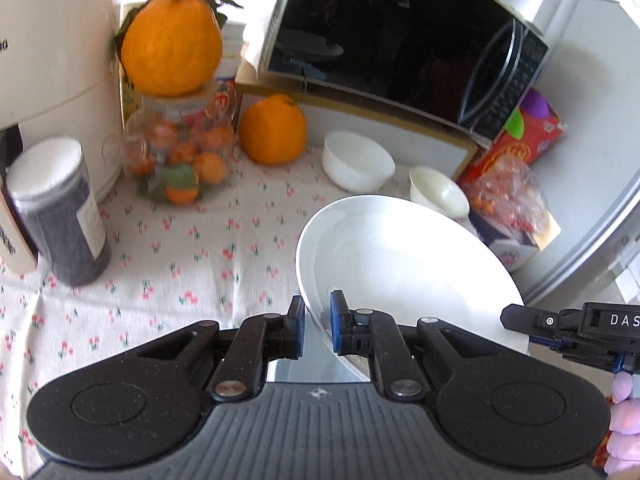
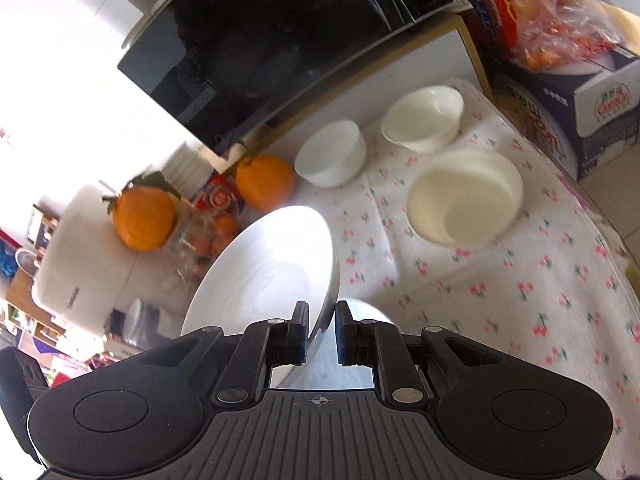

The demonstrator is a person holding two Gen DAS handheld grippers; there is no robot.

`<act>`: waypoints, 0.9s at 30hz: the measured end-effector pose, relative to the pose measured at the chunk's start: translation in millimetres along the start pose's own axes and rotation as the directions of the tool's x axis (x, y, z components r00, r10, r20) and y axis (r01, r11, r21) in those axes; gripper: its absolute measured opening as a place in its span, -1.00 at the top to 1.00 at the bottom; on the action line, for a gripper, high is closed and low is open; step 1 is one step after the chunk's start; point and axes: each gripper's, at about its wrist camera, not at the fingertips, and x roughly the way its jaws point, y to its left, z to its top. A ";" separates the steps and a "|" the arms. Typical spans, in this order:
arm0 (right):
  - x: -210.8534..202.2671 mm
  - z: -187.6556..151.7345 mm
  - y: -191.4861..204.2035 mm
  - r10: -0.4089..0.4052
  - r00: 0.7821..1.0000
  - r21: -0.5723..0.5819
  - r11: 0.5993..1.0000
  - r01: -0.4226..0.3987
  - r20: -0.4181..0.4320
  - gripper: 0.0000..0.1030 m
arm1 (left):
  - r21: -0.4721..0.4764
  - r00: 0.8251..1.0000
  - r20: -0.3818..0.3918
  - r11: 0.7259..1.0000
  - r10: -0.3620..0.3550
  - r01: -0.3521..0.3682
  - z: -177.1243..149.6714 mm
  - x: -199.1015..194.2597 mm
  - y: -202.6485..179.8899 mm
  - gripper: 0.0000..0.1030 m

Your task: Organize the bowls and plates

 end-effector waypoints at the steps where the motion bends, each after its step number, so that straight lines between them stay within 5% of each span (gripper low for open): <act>1: -0.7 -2.7 -1.6 -0.008 1.000 -0.001 1.000 0.008 -0.005 0.73 | -0.001 1.000 -0.008 1.000 -0.003 0.003 -3.2 1.0 -0.3 0.79; 27: -4.5 -32.1 -24.1 -0.079 0.988 -0.013 0.997 0.078 -0.134 0.73 | 0.063 0.994 -0.109 0.997 -0.025 0.032 -33.6 6.9 -6.0 0.78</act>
